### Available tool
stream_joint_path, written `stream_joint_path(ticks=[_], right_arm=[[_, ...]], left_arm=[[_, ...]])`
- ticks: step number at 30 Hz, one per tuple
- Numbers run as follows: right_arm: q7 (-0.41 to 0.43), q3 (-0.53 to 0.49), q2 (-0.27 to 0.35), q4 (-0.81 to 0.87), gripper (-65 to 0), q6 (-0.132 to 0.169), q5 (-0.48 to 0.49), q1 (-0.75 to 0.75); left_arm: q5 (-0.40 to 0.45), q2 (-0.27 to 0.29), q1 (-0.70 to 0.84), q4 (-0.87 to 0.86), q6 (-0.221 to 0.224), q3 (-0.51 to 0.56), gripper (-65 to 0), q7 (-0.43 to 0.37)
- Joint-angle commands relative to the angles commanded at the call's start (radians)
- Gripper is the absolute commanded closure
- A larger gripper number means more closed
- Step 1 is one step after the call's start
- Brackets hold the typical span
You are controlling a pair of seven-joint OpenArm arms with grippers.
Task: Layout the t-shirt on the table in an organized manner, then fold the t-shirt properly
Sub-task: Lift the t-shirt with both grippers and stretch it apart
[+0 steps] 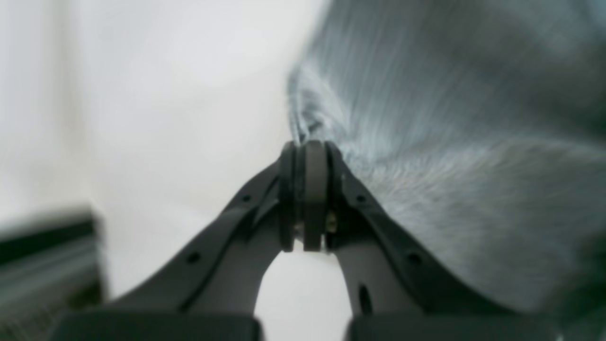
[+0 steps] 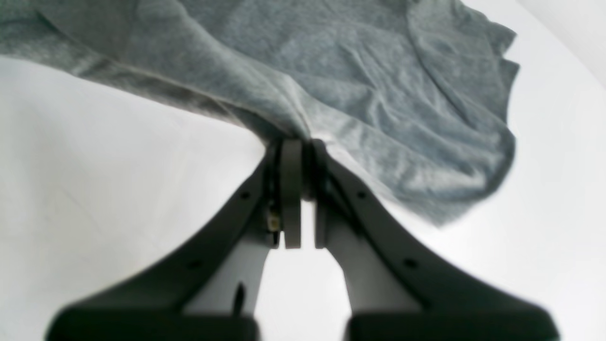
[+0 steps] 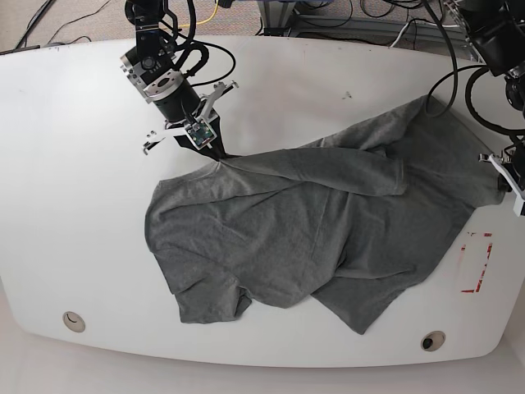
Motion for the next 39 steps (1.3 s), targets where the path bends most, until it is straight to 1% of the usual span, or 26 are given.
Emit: stream_joint_path(ticks=[1, 3, 4, 5, 9, 12, 15, 16, 18, 20, 28, 32, 35, 39], right_arm=[[0.000, 0.009, -0.002, 0.000, 0.0, 0.011, 0.000, 0.000], [0.000, 0.046, -0.002, 0.000, 0.0, 0.041, 0.000, 0.000], [0.000, 0.057, -0.003, 0.000, 0.0, 0.048, 0.002, 0.002], [0.000, 0.081, -0.005, 0.000, 0.0, 0.060, 0.006, 0.005], [-0.002, 0.163, -0.003, 0.000, 0.0, 0.081, 0.081, 0.009], [-0.006, 0.222, 0.000, 0.000, 0.0, 0.086, 0.135, 0.029], [-0.044, 0.269, 0.006, 0.000, 0.0, 0.104, 0.160, 0.052], [-0.061, 0.287, 0.006, 0.000, 0.0, 0.117, 0.163, 0.064], [-0.077, 0.330, 0.005, 0.000, 0.0, 0.155, 0.161, 0.092], [-0.077, 0.365, 0.000, 0.000, 0.0, 0.176, 0.161, 0.109], [-0.078, 0.459, 0.000, 0.000, 0.0, 0.176, 0.161, 0.147], [-0.078, 0.468, 0.006, 0.000, 0.0, 0.176, 0.161, 0.176], [-0.084, 0.468, 0.009, -0.002, 0.0, 0.176, 0.153, 0.212], [-0.169, 0.462, 0.051, -0.003, 0.0, 0.176, 0.161, 0.302]], left_arm=[[0.000, 0.002, -0.003, 0.021, 0.000, 0.000, 0.0, 0.011], [0.000, 0.014, -0.008, 0.075, 0.000, 0.000, 0.0, 0.037], [0.000, 0.015, -0.008, 0.087, 0.000, 0.000, 0.0, 0.040], [0.000, 0.020, -0.008, 0.115, 0.000, 0.000, 0.0, 0.048], [0.000, 0.021, -0.009, 0.167, 0.000, 0.000, 0.0, 0.051], [0.002, 0.021, -0.017, 0.167, 0.000, 0.002, 0.0, 0.051], [0.003, 0.021, -0.032, 0.167, 0.000, 0.002, 0.0, 0.052], [0.003, 0.021, -0.034, 0.167, 0.000, 0.002, 0.0, 0.052], [0.003, 0.021, -0.031, 0.166, 0.000, 0.002, 0.0, 0.052], [0.003, 0.021, -0.029, 0.166, 0.000, 0.002, 0.0, 0.052], [0.003, 0.021, -0.028, 0.170, 0.000, 0.002, 0.0, 0.054], [-0.002, 0.023, -0.040, 0.173, 0.000, 0.003, 0.0, 0.054], [-0.002, 0.032, -0.081, 0.201, 0.000, 0.021, 0.0, 0.054], [0.002, 0.071, -0.160, 0.238, 0.000, 0.083, 0.0, 0.054]])
